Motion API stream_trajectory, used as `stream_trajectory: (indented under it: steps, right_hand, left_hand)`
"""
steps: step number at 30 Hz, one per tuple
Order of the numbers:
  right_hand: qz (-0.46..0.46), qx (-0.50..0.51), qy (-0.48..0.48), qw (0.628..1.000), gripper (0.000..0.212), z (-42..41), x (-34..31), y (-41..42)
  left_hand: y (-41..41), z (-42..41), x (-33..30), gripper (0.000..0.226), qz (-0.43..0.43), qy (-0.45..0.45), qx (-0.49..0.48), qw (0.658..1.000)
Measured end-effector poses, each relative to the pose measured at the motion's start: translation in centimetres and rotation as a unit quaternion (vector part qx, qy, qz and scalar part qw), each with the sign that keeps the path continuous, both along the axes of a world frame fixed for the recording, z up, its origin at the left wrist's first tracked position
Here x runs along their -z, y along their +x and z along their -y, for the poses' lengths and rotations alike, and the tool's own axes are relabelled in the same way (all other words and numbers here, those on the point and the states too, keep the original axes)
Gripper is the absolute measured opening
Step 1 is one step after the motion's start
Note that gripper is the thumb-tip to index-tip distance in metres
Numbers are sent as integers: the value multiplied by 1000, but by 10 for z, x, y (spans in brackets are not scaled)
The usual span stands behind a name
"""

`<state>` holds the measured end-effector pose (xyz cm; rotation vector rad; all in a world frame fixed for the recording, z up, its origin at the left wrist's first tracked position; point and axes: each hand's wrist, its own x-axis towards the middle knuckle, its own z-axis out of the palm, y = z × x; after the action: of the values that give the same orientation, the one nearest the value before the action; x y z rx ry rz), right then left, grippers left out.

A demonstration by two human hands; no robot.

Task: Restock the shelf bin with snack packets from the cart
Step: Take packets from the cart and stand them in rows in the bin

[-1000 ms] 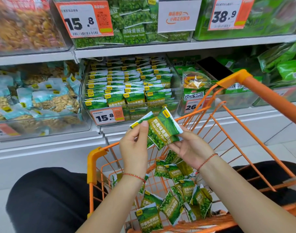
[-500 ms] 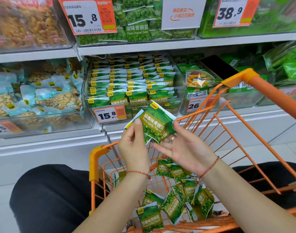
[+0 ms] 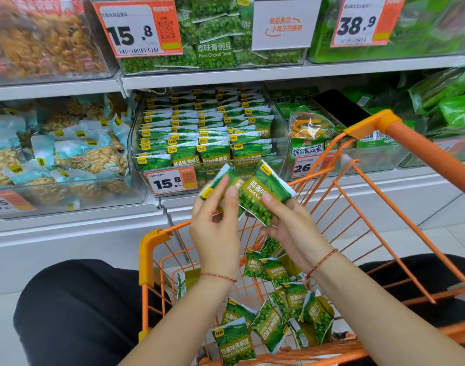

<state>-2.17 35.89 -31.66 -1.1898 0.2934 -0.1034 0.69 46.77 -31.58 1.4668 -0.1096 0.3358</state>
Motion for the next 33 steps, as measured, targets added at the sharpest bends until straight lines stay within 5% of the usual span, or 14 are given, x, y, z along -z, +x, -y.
stream_trajectory:
  steps: [4,7,10,14,20,23,27,31,33]
  right_hand:
    - [-28,36,-45,998,14,7,2,2]
    - [-50,30,-166,984,18,6,5,2]
    - [-62,26,-236,969,34,4,10,3]
    - [-84,19,-172,981,57,1,7,2]
    - [-55,-17,-247,967,81,-7,4,-5]
    - [-39,-13,-205,978,70,-7,4,-5]
    - [-33,5,-199,979,27,-6,0,-5]
    - [-40,-2,-152,988,18,-6,-5,-6]
    - [-24,-40,-171,984,46,-5,-3,-7]
  left_hand:
    - [19,-20,-1,33,48,-20,-29,998]
    - [22,-28,1,64,40,-6,109,993]
    - [21,-23,5,78,-59,6,221,973]
    - [18,-18,5,65,-89,64,226,968]
    - [12,-17,3,71,-145,38,280,948]
    - [5,-11,0,65,-153,44,284,945]
    - [1,-4,2,52,-179,39,305,935]
    - [0,-6,-3,47,-174,19,310,934]
    - [0,-7,-3,27,-170,20,310,935]
